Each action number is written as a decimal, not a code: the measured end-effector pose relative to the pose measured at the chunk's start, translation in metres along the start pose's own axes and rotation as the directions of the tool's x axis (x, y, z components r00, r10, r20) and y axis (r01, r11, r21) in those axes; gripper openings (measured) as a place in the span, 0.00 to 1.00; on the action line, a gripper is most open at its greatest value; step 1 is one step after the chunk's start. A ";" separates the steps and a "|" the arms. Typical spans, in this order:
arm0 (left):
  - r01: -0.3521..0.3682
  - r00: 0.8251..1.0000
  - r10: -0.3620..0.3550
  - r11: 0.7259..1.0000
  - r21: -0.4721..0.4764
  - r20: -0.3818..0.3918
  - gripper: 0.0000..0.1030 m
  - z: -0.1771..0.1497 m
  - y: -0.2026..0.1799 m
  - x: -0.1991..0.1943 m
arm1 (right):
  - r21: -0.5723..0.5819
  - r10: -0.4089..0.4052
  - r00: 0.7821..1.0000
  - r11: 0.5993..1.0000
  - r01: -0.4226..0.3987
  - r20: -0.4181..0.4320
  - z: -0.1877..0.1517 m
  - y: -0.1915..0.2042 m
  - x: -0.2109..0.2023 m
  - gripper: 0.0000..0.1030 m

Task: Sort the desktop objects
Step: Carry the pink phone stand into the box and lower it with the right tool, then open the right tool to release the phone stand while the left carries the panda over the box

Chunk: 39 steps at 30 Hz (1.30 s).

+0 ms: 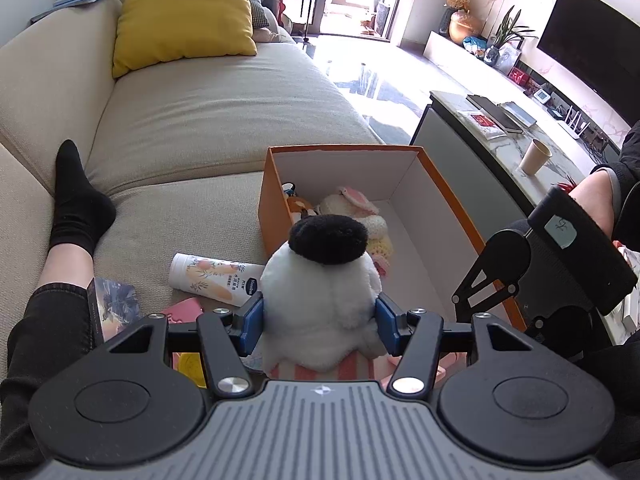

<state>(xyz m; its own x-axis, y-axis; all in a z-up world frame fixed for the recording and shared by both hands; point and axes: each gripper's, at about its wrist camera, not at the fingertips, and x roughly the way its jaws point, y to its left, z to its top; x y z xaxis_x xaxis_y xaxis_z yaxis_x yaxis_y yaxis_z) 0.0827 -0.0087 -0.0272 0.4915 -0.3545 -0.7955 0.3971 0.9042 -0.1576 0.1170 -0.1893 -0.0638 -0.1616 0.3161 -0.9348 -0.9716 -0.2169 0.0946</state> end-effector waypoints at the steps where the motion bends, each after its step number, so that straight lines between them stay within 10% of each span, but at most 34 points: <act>1: 0.000 1.000 0.000 1.000 0.003 0.000 0.64 0.000 -0.001 0.000 | 0.008 -0.002 1.000 1.000 0.001 0.003 0.000 -0.001 -0.002 0.27; 9: 0.011 1.000 -0.012 1.000 0.014 0.023 0.64 0.003 -0.007 -0.004 | 0.289 -0.059 0.995 0.954 0.080 -0.081 -0.004 -0.051 0.015 0.22; 30: 0.148 0.987 -0.145 0.988 0.037 -0.064 0.64 0.008 -0.037 0.042 | 0.274 -0.043 0.996 0.960 0.061 -0.072 0.006 -0.046 0.041 0.04; 39: 0.147 0.988 -0.147 0.989 0.004 -0.049 0.64 0.031 -0.054 0.065 | 0.441 -0.317 0.948 0.852 0.281 0.009 -0.009 -0.063 -0.024 0.08</act>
<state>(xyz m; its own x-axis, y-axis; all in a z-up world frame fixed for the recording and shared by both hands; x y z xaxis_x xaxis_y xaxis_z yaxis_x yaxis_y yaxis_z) 0.1173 -0.0885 -0.0520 0.3891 -0.4715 -0.7914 0.4684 0.8410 -0.2707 0.1835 -0.1910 -0.0504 0.1536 0.3769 -0.9134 -0.9498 0.3113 -0.0313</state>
